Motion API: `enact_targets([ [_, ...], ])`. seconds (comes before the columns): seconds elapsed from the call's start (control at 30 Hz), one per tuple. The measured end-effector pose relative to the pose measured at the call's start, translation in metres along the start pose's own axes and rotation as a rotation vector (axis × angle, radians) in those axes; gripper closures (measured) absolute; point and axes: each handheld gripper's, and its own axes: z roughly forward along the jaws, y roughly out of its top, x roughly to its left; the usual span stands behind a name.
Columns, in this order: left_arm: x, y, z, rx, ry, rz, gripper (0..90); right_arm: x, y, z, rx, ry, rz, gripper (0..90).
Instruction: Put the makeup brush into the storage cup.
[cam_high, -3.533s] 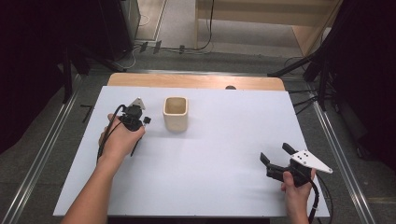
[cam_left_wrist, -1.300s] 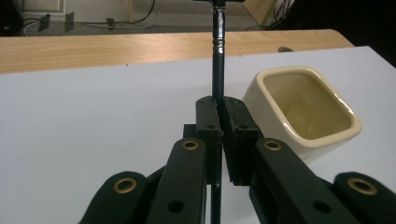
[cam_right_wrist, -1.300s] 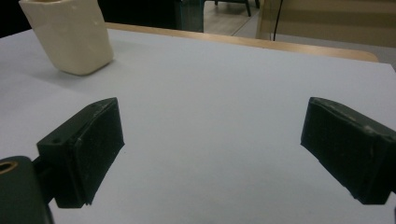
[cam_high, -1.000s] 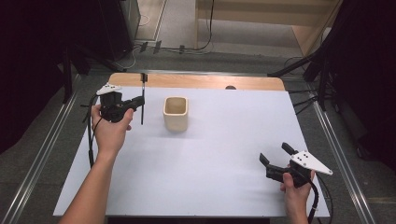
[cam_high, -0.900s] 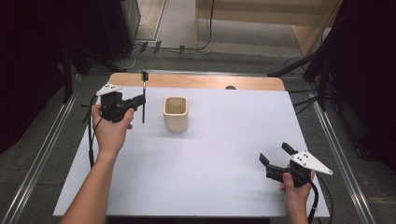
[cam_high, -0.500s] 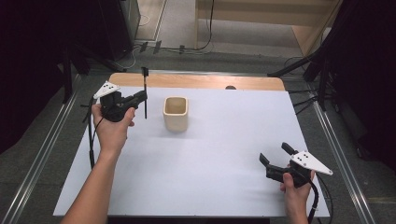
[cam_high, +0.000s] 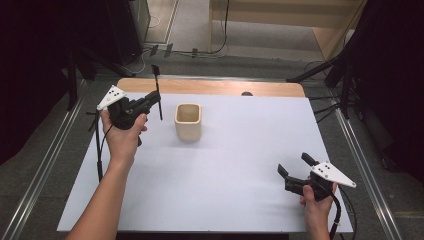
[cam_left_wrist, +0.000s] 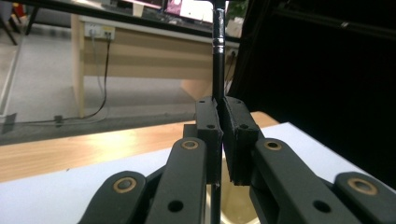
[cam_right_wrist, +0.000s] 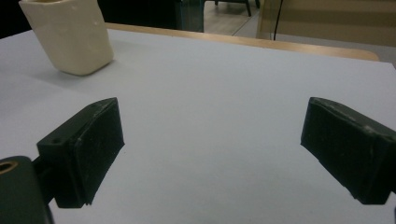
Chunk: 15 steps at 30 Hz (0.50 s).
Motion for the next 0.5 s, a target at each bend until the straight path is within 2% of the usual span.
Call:
enact_targets([
  [0.2, -0.0033, -0.0015, 0.0033, -0.037, -0.020, 0.029, 86.8, 0.0003, -0.0002, 0.0004, 0.001, 0.001, 0.001, 6.5],
  [0.5, -0.0079, -0.0035, 0.0090, -0.055, -0.033, 0.035, 86.8, -0.0002, -0.0003, 0.0002, 0.000, 0.000, 0.001, 6.5],
])
